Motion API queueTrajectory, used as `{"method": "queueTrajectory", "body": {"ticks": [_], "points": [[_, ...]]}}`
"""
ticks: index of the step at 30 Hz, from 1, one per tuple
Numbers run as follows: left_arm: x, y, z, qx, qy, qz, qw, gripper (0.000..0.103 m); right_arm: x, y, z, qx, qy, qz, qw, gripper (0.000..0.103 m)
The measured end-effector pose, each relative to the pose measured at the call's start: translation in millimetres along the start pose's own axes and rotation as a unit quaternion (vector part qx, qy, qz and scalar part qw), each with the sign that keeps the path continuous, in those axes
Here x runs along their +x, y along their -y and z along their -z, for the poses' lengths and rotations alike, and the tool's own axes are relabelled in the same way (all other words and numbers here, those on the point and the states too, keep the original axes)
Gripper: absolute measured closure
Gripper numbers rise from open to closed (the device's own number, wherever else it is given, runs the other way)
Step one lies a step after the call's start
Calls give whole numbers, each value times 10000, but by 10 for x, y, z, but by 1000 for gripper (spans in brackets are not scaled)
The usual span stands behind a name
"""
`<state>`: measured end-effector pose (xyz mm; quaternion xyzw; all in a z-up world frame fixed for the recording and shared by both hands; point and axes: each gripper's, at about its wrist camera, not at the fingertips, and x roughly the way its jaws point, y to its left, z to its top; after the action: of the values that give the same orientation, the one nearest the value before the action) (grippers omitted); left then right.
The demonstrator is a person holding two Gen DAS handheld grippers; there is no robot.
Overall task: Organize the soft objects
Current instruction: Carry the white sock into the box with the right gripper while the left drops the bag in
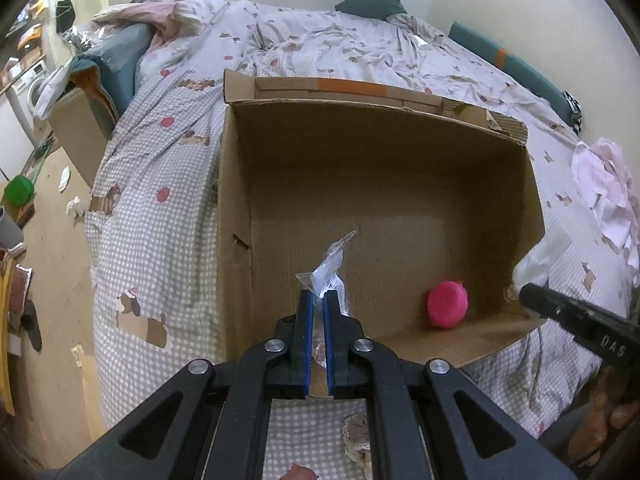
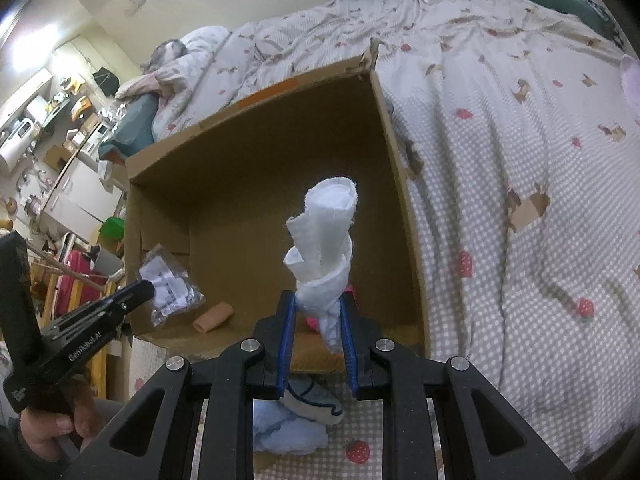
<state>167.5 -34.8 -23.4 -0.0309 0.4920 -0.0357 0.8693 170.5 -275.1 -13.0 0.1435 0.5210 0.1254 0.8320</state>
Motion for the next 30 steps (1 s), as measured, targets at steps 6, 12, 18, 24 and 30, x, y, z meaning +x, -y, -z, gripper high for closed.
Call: {"method": "queueTrajectory", "body": {"ticks": [6,12,18,24,30], "points": [[18,18,14,-16,-112,126,9999,98,104,-40,43,-96,-208,31,9997,80],[62,88,51,102,-189,25,9998,98,202,-80,85,-167,-433,143,9988,80],[87,57,52,90,-213,-74,9997,98,218,-93,95,-177,-435,156,9988,80],[79,60,65,142,-199,-112,9996,98,240,-106,93,-188,-471,172,9986,80],[79,77,72,175,-225,-70,9996,97,250,-104,86,-160,-471,134,9987,80]]}}
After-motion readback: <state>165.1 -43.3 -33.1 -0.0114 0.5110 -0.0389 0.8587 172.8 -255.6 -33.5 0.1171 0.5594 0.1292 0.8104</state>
